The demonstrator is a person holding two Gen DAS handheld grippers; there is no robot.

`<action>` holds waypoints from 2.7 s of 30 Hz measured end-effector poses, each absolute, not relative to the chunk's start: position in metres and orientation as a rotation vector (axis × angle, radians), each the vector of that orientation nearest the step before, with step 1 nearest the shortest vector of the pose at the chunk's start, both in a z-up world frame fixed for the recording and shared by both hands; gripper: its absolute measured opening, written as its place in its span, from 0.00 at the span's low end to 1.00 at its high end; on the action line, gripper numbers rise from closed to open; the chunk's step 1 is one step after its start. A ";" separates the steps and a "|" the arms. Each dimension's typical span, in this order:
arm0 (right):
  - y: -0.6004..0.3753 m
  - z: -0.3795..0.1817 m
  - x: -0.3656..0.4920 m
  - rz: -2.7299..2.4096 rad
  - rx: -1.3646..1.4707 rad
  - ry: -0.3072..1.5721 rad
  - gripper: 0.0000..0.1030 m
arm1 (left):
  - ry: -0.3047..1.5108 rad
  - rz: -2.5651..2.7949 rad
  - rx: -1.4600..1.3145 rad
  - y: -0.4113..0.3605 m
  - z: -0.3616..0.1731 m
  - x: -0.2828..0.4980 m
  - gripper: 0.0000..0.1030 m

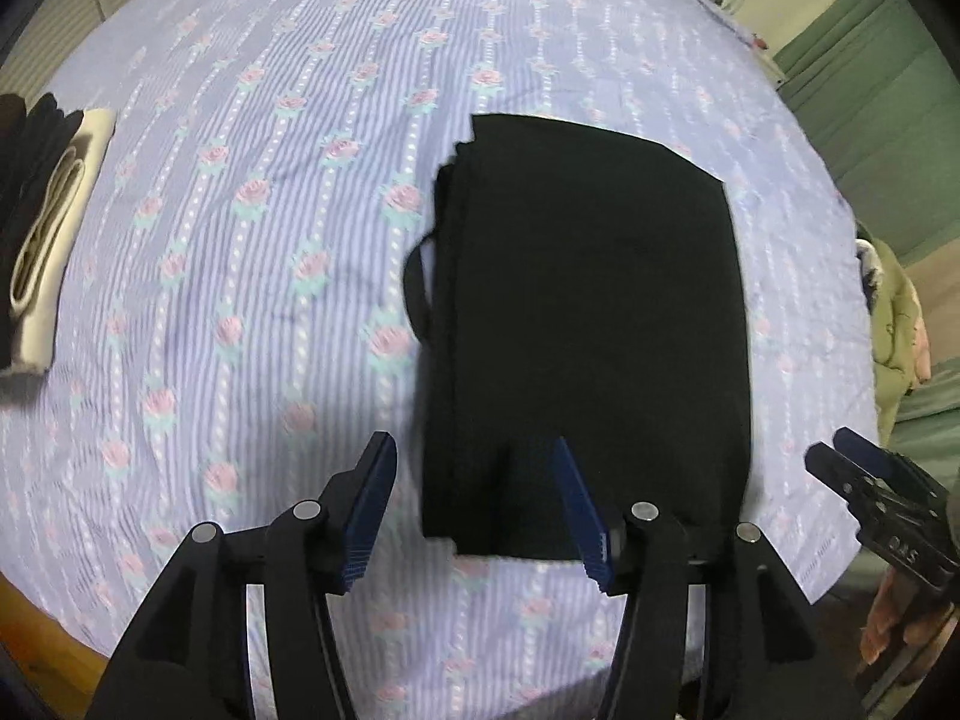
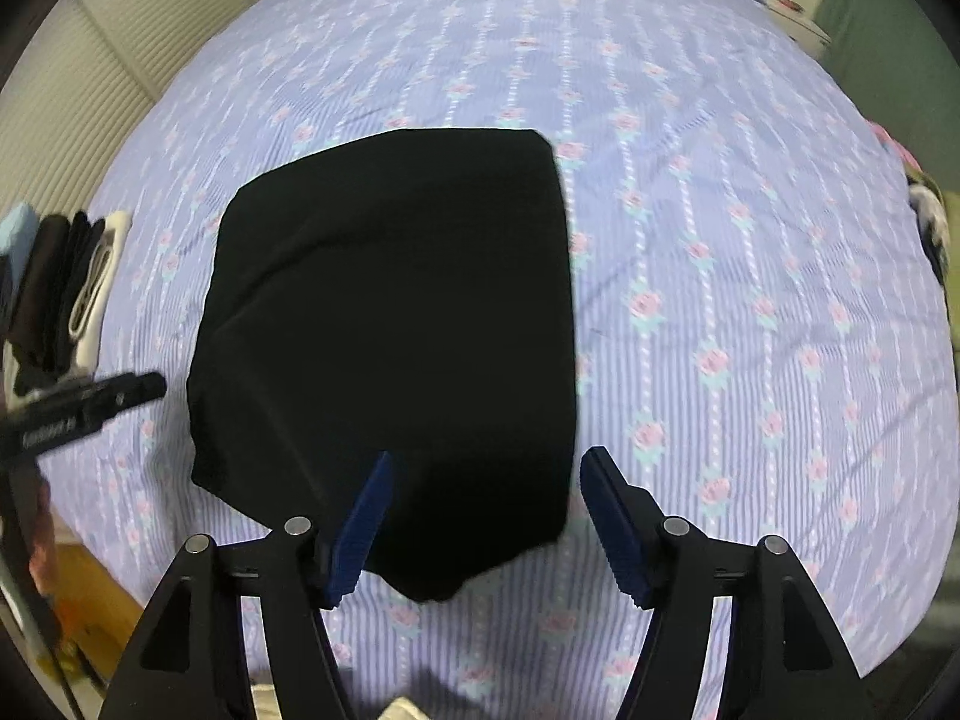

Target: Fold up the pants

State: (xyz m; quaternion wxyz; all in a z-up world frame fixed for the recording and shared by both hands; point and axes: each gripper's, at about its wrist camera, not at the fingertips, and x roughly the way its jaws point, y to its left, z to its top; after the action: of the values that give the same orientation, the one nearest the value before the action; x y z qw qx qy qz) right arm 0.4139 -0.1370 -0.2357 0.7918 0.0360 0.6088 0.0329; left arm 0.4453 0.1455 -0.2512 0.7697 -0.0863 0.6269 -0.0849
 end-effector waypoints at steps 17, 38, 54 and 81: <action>-0.142 -0.216 0.380 -0.020 0.083 1.305 0.65 | 1.278 -0.181 -0.115 0.143 -0.229 0.466 0.64; -0.115 -0.240 0.511 0.030 0.077 1.287 0.65 | 1.424 -0.259 -0.208 0.132 -0.303 0.633 0.36; -0.116 -0.249 0.509 0.025 0.091 1.315 0.64 | 1.322 -0.127 -0.011 0.142 -0.274 0.626 0.53; -0.152 -0.267 0.412 0.006 0.264 1.336 0.77 | 1.288 -0.224 -0.108 0.139 -0.265 0.516 0.81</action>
State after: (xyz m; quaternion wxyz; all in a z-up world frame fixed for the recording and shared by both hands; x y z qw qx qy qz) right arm 0.4125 -0.1522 -0.2667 0.7770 0.1222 0.6175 0.0027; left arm 0.5162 0.1385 -0.2649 0.7925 -0.0501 0.5988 -0.1043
